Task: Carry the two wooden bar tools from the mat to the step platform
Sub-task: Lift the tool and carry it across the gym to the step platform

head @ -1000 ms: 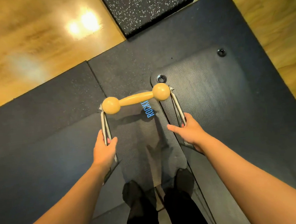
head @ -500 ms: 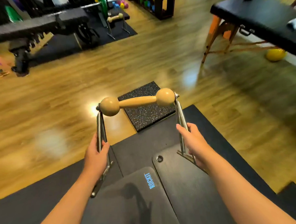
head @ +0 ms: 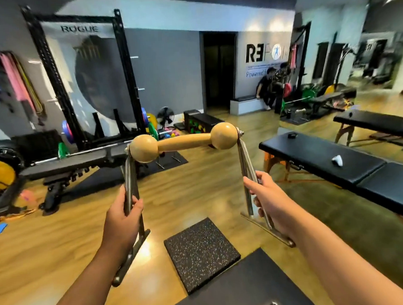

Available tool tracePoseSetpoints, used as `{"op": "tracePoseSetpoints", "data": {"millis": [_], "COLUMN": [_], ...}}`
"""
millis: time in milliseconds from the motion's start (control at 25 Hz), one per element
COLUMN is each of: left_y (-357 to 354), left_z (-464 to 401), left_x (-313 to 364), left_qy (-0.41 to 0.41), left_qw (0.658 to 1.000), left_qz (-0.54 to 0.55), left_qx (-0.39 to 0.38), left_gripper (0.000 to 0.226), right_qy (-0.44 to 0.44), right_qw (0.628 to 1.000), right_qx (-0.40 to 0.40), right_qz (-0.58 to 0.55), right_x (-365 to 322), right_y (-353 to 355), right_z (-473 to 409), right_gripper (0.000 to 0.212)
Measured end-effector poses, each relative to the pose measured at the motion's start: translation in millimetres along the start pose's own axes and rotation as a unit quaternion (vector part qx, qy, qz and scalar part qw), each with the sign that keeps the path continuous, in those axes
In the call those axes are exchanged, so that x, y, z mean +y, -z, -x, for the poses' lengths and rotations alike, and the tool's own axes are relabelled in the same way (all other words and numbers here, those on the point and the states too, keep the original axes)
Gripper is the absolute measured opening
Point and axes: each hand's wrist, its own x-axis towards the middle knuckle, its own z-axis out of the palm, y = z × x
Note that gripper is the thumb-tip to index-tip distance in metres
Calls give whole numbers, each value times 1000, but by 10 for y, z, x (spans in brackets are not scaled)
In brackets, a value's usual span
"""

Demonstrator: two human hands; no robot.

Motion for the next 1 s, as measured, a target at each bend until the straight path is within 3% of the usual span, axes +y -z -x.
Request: {"op": "tracePoseSetpoints", "data": {"millis": [120, 240, 440, 560, 760, 1000], "left_y": [157, 383, 856, 1081, 1285, 1207], "left_z": [-271, -433, -522, -437, -293, -94], "left_x": [622, 1352, 2389, 2751, 3109, 3265], "left_qy": [-33, -74, -139, -202, -233, -279], "left_qw": [999, 992, 980, 964, 949, 939], "left_qz": [44, 99, 140, 173, 210, 199], "left_qx": [0, 29, 41, 26, 36, 33], "left_gripper": [26, 34, 27, 24, 25, 24], "right_qy": [72, 126, 212, 262, 312, 351], "right_qw": [997, 992, 974, 958, 936, 920], "right_qx": [-3, 10, 19, 21, 26, 4], "right_qz": [6, -2, -76, -118, -160, -173], "right_x": [-694, -1303, -2098, -2426, -2770, -2766], "right_y": [191, 278, 260, 239, 285, 547], "right_z": [114, 278, 745, 969, 1333, 1505], "right_gripper": [35, 32, 22, 20, 23, 22]}}
